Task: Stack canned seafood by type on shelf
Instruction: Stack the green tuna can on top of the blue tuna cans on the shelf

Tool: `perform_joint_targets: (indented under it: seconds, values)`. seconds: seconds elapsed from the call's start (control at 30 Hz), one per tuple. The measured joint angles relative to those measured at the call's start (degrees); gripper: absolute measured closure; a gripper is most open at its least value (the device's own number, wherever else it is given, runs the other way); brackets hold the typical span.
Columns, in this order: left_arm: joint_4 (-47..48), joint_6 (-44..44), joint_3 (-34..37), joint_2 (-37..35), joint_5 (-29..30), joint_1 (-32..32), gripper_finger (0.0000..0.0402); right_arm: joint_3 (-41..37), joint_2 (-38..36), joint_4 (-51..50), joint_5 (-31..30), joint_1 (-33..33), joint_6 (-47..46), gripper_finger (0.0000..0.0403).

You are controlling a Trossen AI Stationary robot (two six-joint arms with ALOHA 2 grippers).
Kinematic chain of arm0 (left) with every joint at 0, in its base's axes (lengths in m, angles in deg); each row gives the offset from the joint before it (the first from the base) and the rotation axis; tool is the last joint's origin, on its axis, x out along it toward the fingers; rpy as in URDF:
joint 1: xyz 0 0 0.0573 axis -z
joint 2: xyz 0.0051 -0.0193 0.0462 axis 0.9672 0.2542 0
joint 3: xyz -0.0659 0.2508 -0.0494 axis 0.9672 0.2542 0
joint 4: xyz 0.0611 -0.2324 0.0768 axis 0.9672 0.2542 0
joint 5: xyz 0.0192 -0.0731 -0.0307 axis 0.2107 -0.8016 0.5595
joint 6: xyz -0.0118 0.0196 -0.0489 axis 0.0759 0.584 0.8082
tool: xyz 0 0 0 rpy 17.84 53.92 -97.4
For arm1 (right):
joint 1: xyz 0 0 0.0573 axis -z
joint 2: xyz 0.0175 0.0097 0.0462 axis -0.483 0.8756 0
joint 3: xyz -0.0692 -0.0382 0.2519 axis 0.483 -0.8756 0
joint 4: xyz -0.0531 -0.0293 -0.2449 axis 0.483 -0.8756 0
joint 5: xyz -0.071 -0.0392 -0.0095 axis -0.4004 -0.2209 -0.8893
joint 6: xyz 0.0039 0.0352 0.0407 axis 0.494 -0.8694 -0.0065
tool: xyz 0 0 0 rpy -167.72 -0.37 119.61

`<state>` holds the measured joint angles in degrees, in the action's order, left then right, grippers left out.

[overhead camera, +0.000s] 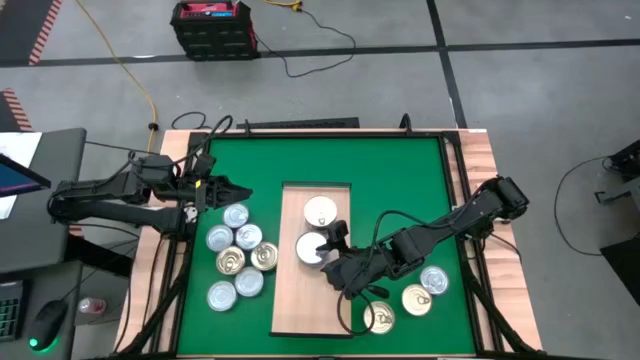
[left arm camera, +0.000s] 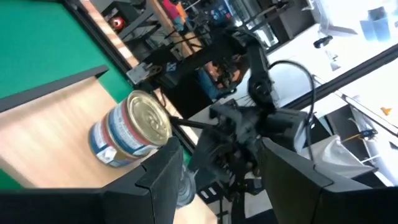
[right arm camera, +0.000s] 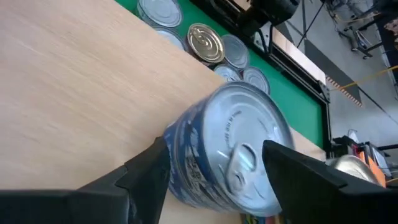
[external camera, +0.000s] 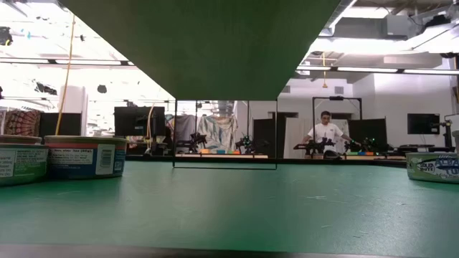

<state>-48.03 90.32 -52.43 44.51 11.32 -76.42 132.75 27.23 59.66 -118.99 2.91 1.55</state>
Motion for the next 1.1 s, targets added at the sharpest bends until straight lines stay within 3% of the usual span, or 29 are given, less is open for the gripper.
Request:
perform_joint_targets:
  seconds: [0.23,0.4,0.53,0.63,0.73,0.83,1.1]
  values:
    - [14.7,3.5,0.0,1.4,-1.3,0.0,0.0203,0.0,-6.1,0.2,0.0,-0.7,-4.6,0.0111]
    - [25.8,2.4,0.0,6.6,-3.3,0.0,0.0203,0.2,-13.1,-5.1,0.2,-0.5,-20.2,0.0111]
    - [27.6,-1.9,0.0,10.6,-3.2,-0.1,0.0203,0.2,-17.7,-19.9,1.7,1.1,-35.1,0.0111]
    - [26.6,-4.4,0.0,12.6,-2.6,-0.1,0.0203,-2.4,-20.6,-29.4,9.1,4.2,-42.0,0.0111]
    - [26.5,-6.3,0.0,13.1,-1.1,-0.1,0.0203,-8.1,-23.0,-31.8,18.3,8.4,-45.4,0.0112]
    - [26.1,-6.4,0.0,13.0,0.5,-0.2,0.0203,-16.0,-24.5,-31.8,26.7,12.5,-46.1,0.0112]
    - [25.4,-3.2,0.0,9.3,6.2,-0.2,0.0203,-32.0,-23.2,-31.2,40.0,21.9,-42.2,0.0113]
